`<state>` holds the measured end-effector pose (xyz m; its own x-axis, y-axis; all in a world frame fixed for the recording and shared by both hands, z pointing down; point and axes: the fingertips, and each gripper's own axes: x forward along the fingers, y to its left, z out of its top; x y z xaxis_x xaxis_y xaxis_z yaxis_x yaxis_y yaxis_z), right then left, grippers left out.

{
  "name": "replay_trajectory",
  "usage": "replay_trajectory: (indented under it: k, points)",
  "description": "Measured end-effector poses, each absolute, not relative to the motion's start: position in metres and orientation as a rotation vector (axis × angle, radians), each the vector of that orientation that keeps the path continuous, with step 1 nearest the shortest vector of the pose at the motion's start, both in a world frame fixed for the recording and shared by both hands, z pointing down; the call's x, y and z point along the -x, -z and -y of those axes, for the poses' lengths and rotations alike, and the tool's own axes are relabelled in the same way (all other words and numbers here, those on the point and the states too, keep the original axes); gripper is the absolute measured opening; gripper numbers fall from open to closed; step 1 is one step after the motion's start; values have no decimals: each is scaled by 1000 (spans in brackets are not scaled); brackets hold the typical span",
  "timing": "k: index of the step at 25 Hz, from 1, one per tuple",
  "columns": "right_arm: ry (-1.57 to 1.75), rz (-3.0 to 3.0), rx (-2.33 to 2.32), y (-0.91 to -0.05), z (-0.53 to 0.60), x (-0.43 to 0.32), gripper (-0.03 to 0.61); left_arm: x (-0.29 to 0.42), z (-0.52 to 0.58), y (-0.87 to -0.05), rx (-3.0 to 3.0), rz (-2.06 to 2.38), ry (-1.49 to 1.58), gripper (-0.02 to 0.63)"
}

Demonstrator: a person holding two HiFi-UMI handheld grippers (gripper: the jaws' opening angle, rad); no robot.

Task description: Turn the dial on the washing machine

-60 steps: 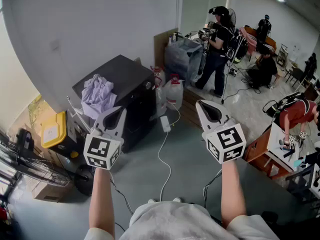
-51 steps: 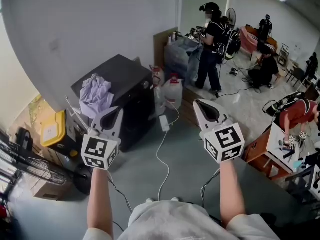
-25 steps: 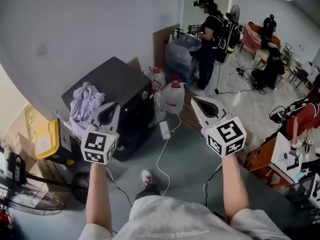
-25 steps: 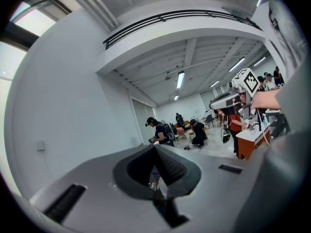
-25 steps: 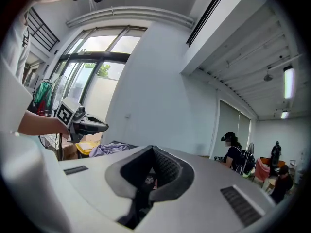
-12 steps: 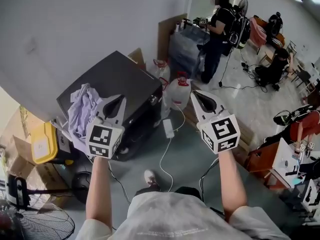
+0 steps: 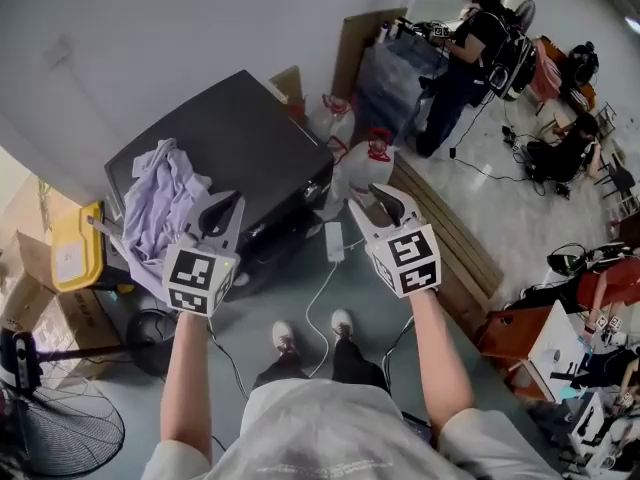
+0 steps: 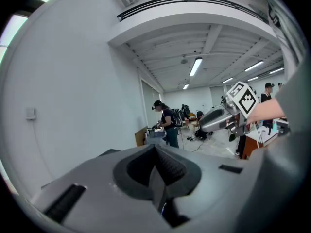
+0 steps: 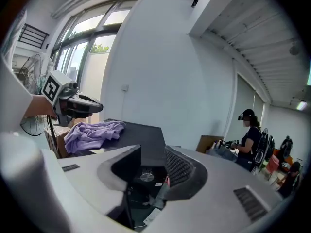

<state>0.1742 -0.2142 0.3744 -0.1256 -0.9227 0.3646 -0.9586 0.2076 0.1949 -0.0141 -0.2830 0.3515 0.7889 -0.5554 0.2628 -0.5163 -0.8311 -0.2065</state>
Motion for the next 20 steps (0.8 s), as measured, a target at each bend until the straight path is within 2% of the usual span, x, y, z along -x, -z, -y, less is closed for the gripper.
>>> replay_trajectory:
  k: [6,20]
  points:
    - [-229,2165,-1583,-435,255,-175,212,19,289,-378,2867,-1030,540,14]
    - [-381,2192,-1399,-579,320,-168,273,24,275,-457,2856,-1357,683,14]
